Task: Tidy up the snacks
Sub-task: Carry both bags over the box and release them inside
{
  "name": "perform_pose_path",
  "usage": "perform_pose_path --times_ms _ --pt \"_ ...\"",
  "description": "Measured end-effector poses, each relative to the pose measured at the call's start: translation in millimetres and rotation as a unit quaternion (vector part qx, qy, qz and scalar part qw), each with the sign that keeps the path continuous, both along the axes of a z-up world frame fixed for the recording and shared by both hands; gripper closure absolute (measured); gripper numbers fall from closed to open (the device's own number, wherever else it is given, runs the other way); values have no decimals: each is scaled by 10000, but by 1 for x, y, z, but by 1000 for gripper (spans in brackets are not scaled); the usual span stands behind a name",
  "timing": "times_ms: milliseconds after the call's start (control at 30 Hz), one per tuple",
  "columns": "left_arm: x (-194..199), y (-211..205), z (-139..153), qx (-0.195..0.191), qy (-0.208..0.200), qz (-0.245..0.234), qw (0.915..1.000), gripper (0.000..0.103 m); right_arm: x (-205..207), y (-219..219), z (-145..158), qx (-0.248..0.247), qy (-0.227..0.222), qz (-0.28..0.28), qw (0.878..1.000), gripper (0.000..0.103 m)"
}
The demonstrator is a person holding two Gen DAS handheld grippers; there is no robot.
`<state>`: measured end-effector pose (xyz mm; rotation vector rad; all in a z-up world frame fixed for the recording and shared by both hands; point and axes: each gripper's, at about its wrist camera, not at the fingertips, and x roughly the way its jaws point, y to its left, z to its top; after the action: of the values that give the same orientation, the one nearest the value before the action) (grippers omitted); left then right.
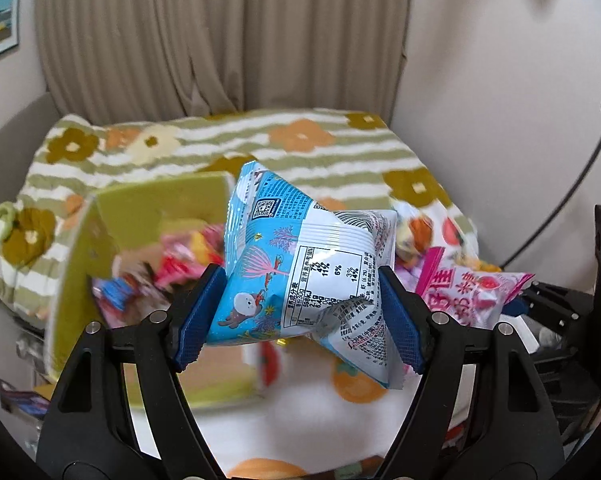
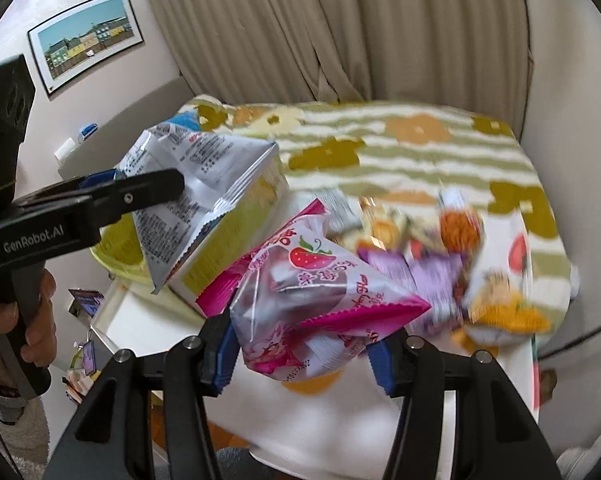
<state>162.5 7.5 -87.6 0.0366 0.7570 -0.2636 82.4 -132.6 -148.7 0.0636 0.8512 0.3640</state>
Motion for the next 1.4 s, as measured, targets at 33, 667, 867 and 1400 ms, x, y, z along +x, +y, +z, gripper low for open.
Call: perform_pose_path --times_ms 33,667,867,1400 --pt "3 10 5 9 -32 57 10000 29 5 7 7 -12 -40 24 10000 52" --pt "48 182 -62 572 696 468 9948 29 89 157 15 -3 118 417 9991 52" --pt "49 187 -83 525 777 182 9954 0 99 171 0 -113 377 244 9989 52" --pt "53 210 -83 206 947 676 9930 0 118 202 -37 -864 710 742 9910 51"
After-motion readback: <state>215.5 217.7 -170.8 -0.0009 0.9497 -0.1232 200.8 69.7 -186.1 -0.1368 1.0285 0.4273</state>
